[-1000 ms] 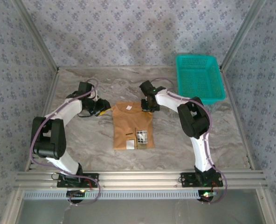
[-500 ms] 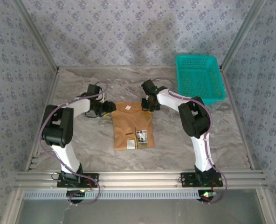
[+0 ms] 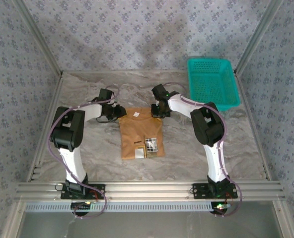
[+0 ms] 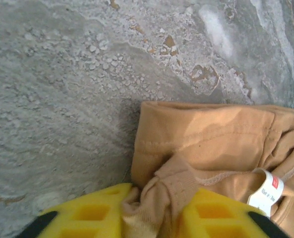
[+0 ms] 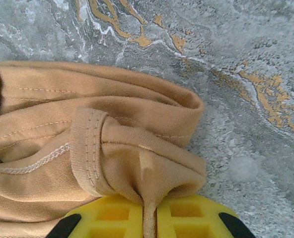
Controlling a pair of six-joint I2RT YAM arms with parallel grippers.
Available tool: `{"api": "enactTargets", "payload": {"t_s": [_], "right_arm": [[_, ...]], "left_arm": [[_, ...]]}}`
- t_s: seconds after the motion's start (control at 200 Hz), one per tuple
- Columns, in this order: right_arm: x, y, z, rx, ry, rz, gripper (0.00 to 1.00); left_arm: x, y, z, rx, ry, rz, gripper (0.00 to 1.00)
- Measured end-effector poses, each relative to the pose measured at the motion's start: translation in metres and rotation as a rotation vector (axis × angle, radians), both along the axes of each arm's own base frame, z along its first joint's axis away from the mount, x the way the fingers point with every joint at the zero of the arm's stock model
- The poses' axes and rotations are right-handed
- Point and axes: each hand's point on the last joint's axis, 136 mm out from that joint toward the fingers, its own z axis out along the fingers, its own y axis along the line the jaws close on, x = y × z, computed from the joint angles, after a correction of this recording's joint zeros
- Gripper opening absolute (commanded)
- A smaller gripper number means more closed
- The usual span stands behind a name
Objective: Fold the inside-out t-shirt
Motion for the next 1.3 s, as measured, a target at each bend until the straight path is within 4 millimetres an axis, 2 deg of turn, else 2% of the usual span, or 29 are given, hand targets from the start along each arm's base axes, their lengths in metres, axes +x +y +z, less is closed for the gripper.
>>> {"api": "enactTargets", "payload": {"t_s": [0.055,0.215,0.38,0.52,0.62,0.75,0.829,0.909,1.059,1.159,1.229,1.299], "right_arm": [[0.000,0.000,0.000,0.004,0.002,0.000,0.10],[0.001,-0.001,0.000,0.014,0.007,0.005,0.04],[0.001,-0.001,0.001,0.028,0.012,0.014,0.01],[0.002,-0.006,0.008,0.037,0.006,0.010,0.00],[0.005,-0.012,0.026,0.058,-0.018,-0.004,0.00],[0.013,-0.017,0.066,0.111,-0.092,-0.018,0.00],[0.016,-0.020,0.088,0.133,-0.134,-0.024,0.00],[0.016,-0.020,0.098,0.145,-0.154,-0.023,0.00],[0.015,-0.019,0.102,0.150,-0.148,-0.019,0.00],[0.023,-0.017,0.121,0.169,-0.168,-0.018,0.00],[0.035,-0.016,0.143,0.191,-0.203,-0.022,0.01],[0.048,-0.015,0.169,0.217,-0.251,-0.026,0.01]], "left_arm": [[0.002,-0.002,-0.002,-0.001,-0.001,-0.002,0.00],[0.006,-0.013,0.001,-0.024,-0.015,-0.014,0.00],[0.000,-0.029,0.005,-0.066,-0.005,-0.044,0.00],[0.003,-0.032,0.020,-0.096,-0.011,-0.046,0.00],[0.008,-0.027,0.046,-0.124,-0.045,-0.029,0.00],[0.018,-0.021,0.084,-0.155,-0.114,-0.006,0.00],[0.020,-0.020,0.101,-0.168,-0.145,0.001,0.00],[0.020,-0.020,0.110,-0.176,-0.156,0.006,0.00],[0.019,-0.020,0.114,-0.179,-0.147,0.013,0.00],[0.022,-0.020,0.124,-0.179,-0.149,0.013,0.00],[0.030,-0.021,0.143,-0.185,-0.175,0.013,0.00],[0.043,-0.022,0.173,-0.201,-0.233,0.012,0.00]]}}
